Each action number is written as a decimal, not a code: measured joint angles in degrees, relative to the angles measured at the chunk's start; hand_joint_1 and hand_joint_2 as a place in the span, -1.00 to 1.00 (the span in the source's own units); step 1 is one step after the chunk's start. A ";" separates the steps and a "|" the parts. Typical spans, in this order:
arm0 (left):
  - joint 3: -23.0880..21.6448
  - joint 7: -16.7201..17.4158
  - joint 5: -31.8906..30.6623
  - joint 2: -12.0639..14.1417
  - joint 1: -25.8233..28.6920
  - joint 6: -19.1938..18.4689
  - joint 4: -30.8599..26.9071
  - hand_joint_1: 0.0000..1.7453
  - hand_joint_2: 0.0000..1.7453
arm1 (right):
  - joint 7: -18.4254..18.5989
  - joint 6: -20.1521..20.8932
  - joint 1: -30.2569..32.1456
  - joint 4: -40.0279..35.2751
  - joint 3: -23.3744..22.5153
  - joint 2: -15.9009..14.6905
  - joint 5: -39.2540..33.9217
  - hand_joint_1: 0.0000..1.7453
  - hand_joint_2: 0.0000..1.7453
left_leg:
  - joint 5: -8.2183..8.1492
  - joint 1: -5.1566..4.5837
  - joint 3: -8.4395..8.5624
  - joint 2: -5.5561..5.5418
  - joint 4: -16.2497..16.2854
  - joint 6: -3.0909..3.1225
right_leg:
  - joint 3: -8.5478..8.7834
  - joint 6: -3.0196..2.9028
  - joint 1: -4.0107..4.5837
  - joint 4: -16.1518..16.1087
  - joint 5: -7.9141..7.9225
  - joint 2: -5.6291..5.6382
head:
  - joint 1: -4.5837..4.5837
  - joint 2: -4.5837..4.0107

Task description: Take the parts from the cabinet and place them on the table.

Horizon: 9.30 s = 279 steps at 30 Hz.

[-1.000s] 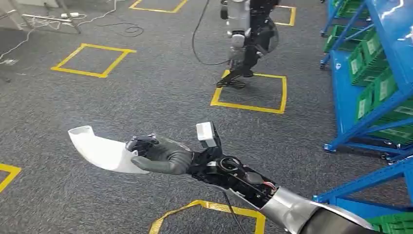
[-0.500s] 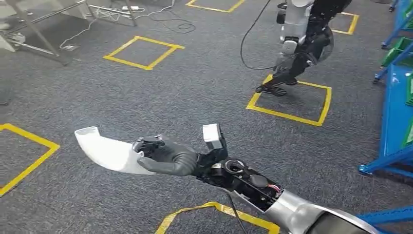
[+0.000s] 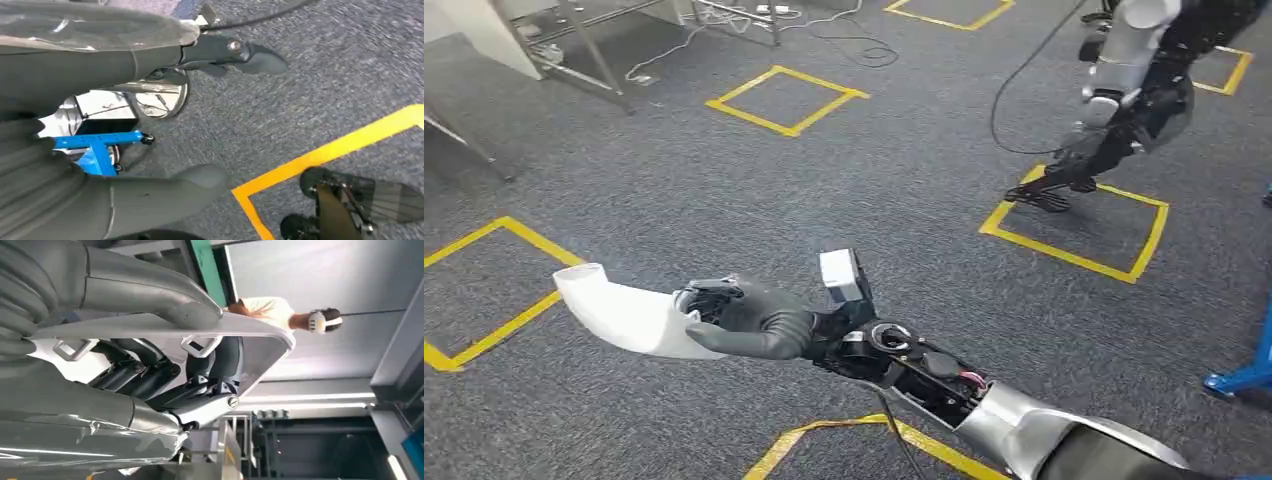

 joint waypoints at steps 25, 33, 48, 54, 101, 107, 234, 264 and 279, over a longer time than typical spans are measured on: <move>0.00 0.06 -0.24 0.37 0.03 -0.15 0.04 -1.00 1.00 | 0.46 0.07 0.58 0.37 0.44 0.26 0.24 1.00 1.00 | 0.23 0.35 -0.60 0.71 1.75 -2.09 | -0.23 -1.77 -0.56 -0.27 0.82 2.71 | -0.72 0.00; 0.00 0.11 -0.11 0.26 0.00 -0.15 0.04 -1.00 1.00 | 0.46 0.13 0.31 0.31 0.59 0.33 0.24 1.00 1.00 | 0.27 0.19 -0.10 -1.79 -0.19 0.84 | -3.31 0.35 -0.47 8.28 -5.30 5.82 | 0.61 0.00; 0.00 0.00 -0.57 0.11 0.26 -0.33 0.09 -1.00 1.00 | 0.79 -0.20 0.63 0.09 0.76 0.31 0.22 1.00 1.00 | -3.33 -0.07 -3.52 -3.25 5.82 -1.41 | -0.69 -2.43 -0.82 -0.49 1.70 7.95 | 0.20 0.00; 0.00 0.07 -0.59 0.22 0.18 -0.33 0.09 -1.00 1.00 | 1.01 -0.22 0.79 0.07 0.81 0.31 0.22 1.00 1.00 | -3.29 0.44 -5.34 -1.49 10.67 -2.37 | -0.75 -2.16 -0.82 -0.40 1.35 3.46 | -0.52 0.00; 0.00 0.79 -1.12 0.57 0.04 -1.49 0.20 -1.00 1.00 | 1.53 -1.09 2.46 -1.20 0.81 -0.90 -0.11 1.00 1.00 | -6.80 2.59 -10.60 -1.77 20.62 -3.55 | -0.67 0.09 -2.87 1.24 -0.27 7.68 | -1.13 0.00; 0.00 0.61 -1.73 0.79 0.08 -1.64 0.20 -1.00 1.00 | 1.46 -1.27 2.48 -1.49 0.79 -0.98 -0.07 1.00 1.00 | 3.54 0.41 -4.42 -1.77 1.97 -0.62 | 1.89 1.08 -2.13 1.01 -2.77 8.15 | -1.37 0.00; 0.02 -0.59 -1.92 0.24 0.08 -2.56 0.35 -1.00 1.00 | 1.55 -2.01 2.20 -3.06 0.28 -1.38 -0.26 1.00 1.00 | -4.88 0.15 6.69 -0.96 -2.06 -1.32 | -1.40 -1.47 -1.12 0.59 1.93 7.65 | 0.70 0.00; 0.02 -1.29 -3.08 0.61 0.95 -2.47 0.33 -1.00 1.00 | 0.68 -2.49 2.58 -1.86 0.17 -3.04 -0.83 1.00 1.00 | -6.90 -0.96 12.15 -2.28 -1.61 0.09 | -8.34 -2.49 0.10 0.49 8.94 7.39 | 0.86 0.00; 0.02 -2.65 5.70 0.50 0.33 -3.13 0.35 -1.00 1.00 | 0.24 -2.29 2.34 -2.08 0.20 -2.84 -0.81 1.00 1.00 | -0.22 -0.38 0.89 -2.21 -0.59 -0.31 | -4.74 -3.13 0.23 0.35 4.52 8.41 | -0.28 0.00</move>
